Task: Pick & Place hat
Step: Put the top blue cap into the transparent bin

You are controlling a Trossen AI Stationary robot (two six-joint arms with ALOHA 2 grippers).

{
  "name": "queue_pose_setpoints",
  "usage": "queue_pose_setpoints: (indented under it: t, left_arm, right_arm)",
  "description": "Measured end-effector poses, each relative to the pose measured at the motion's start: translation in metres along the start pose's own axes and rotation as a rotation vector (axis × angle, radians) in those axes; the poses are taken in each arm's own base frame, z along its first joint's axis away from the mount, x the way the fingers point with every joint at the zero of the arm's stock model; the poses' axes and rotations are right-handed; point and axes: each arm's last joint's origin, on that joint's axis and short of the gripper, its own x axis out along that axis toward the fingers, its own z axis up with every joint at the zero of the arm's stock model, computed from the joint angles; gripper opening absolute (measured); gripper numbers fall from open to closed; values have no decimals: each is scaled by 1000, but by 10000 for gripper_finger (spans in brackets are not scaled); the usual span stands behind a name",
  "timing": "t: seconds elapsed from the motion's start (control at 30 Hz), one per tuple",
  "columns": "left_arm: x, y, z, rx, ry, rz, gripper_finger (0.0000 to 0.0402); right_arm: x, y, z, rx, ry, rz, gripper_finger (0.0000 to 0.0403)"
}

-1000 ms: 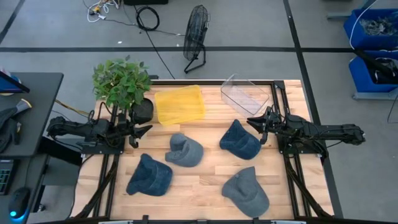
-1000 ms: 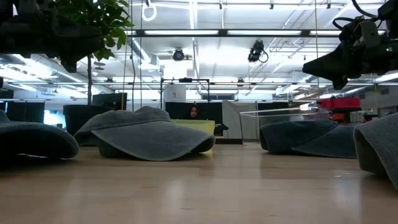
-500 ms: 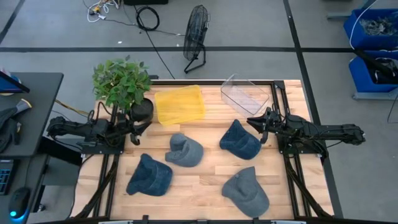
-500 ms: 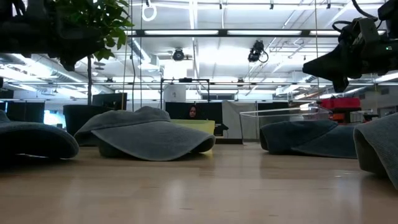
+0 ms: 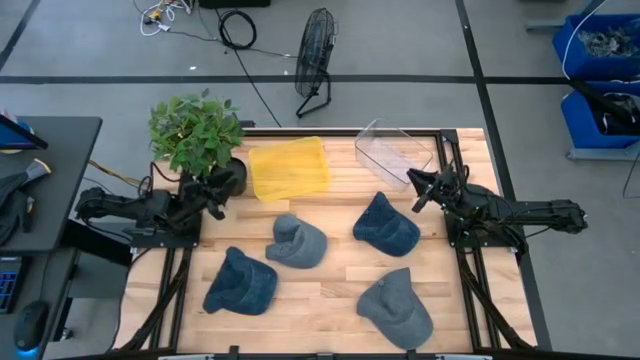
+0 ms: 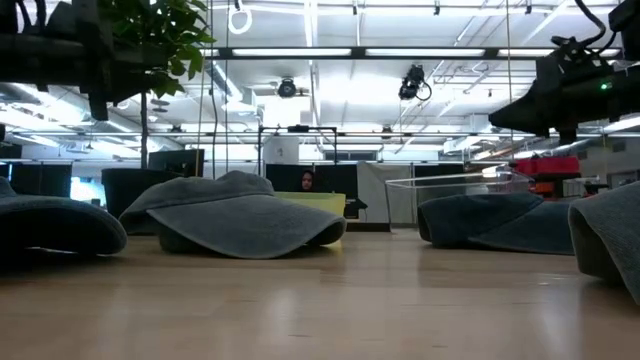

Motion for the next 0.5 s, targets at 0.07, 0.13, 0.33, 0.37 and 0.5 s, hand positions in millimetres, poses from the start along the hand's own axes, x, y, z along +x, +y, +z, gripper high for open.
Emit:
queue_pose_setpoints:
  t: [0.07,0.13,0.33,0.37,0.5]
  left_arm:
    - [0,0,-2,-43,14,3,181]
    - [0,1,-3,-65,26,6,181]
    - [0,-5,2,56,15,-151,181]
    - [0,-8,5,38,1,-218,181]
    - [-1,-17,9,143,-41,-453,181]
  right_arm:
    - [0,1,0,3,4,20,68]
    - [0,2,0,2,12,58,68]
    - [-1,9,4,-16,-5,280,77]
    - [-2,10,6,-18,-25,316,83]
    - [-3,13,13,-23,-91,399,121]
